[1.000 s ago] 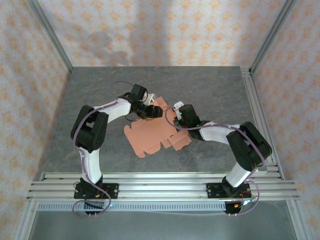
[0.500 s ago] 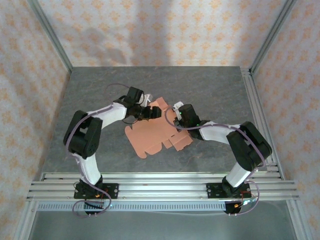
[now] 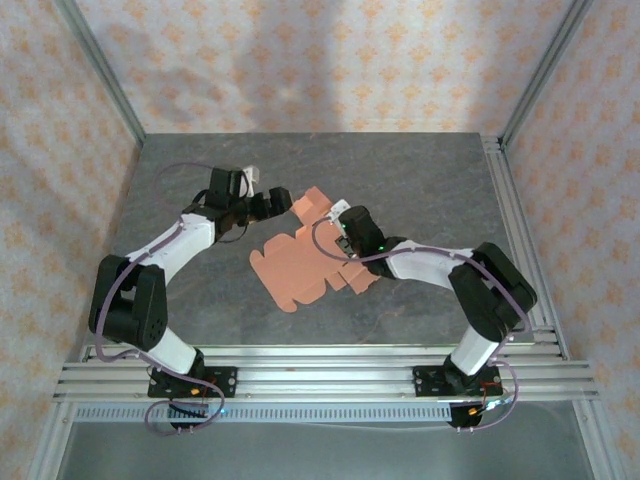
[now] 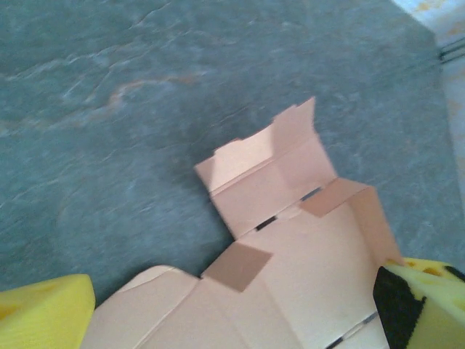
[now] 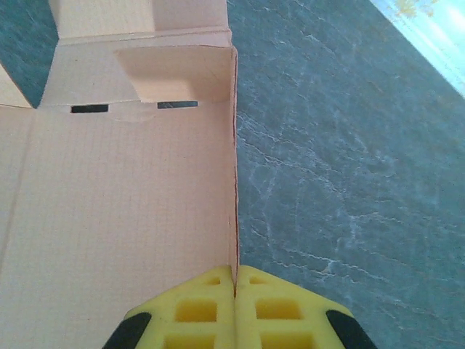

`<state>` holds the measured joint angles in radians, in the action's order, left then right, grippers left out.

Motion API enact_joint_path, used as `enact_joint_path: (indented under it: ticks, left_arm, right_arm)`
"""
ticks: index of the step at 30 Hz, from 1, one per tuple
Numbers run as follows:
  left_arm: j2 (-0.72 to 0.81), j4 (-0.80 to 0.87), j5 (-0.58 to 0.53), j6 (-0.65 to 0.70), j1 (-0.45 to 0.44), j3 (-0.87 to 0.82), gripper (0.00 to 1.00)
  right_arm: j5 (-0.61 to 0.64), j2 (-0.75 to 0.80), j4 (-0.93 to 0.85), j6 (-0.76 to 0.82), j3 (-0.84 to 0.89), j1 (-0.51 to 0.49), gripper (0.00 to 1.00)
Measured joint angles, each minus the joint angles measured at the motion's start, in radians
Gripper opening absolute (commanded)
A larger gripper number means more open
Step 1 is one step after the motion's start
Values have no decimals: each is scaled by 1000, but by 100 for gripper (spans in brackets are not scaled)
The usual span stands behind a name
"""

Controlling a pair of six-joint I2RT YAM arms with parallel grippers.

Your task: Fold the paper box

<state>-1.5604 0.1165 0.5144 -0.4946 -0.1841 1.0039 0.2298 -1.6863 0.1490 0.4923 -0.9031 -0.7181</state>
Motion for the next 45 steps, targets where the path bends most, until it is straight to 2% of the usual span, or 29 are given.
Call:
enact_joint_path:
  ticks: [8, 17, 22, 31, 39, 45]
  left_arm:
    - [0, -10, -8, -21, 6, -14, 100]
    - [0, -10, -29, -22, 10, -6, 100]
    - [-23, -11, -29, -26, 10, 26, 100]
    - [-34, -16, -31, -58, 16, 56, 100]
    - [-47, -14, -34, -58, 46, 61, 100]
    - [-47, -6, -34, -58, 82, 61, 100]
  right_arm:
    - [231, -76, 106, 220, 0, -61, 0]
    - [367, -90, 264, 393, 19, -82, 0]
    - [414, -101, 344, 482, 29, -91, 0]
    - [479, -191, 620, 691, 82, -101, 0]
    - [497, -291, 882, 877, 82, -117, 0]
    - [462, -336, 978, 961, 76, -135, 0]
